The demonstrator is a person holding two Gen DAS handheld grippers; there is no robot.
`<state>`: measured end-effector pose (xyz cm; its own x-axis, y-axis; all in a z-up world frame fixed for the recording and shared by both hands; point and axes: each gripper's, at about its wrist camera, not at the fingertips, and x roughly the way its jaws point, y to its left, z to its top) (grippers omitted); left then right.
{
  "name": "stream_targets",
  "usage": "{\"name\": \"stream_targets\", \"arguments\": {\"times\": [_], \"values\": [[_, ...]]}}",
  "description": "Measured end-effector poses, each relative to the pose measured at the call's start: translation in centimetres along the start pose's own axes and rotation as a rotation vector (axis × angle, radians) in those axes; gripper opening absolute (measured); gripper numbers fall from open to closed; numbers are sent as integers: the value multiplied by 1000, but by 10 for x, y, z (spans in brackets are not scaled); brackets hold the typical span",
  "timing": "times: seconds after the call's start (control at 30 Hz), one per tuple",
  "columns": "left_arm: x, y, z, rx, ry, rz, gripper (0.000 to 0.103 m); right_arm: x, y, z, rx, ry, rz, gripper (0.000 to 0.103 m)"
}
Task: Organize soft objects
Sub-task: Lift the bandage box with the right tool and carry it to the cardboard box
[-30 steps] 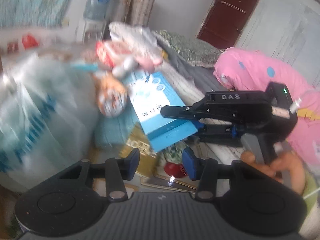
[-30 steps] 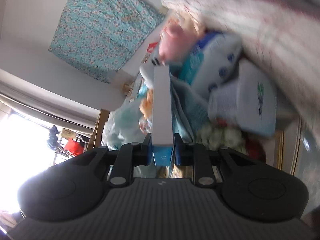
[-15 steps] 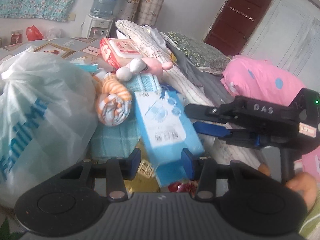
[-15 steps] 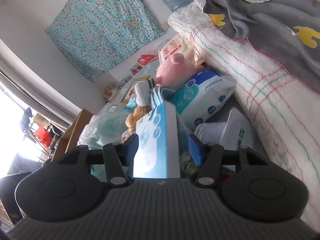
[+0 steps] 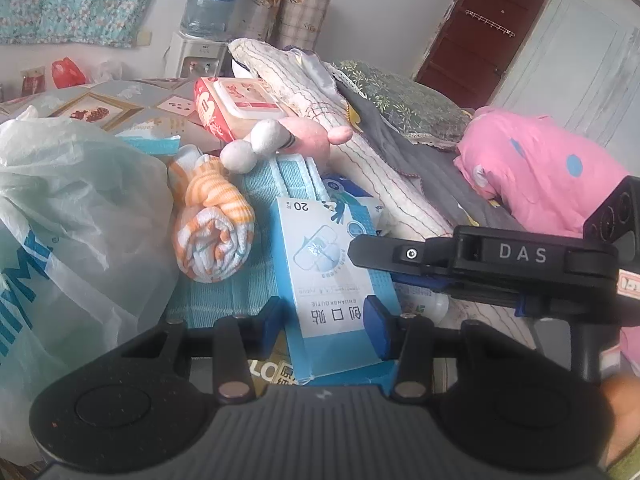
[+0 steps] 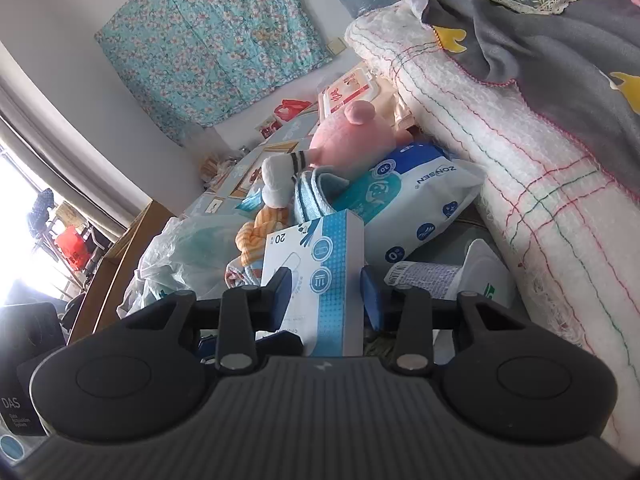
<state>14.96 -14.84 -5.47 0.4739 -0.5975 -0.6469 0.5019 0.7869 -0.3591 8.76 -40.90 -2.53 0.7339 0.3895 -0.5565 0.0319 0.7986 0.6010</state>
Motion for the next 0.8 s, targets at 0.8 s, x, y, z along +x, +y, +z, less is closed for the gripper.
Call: {"name": "stream_targets", "arguments": {"times": [0.8], "values": [[-180,36,29,-50,-313,254,42,-5,159,32,-123,4,362,39]]}}
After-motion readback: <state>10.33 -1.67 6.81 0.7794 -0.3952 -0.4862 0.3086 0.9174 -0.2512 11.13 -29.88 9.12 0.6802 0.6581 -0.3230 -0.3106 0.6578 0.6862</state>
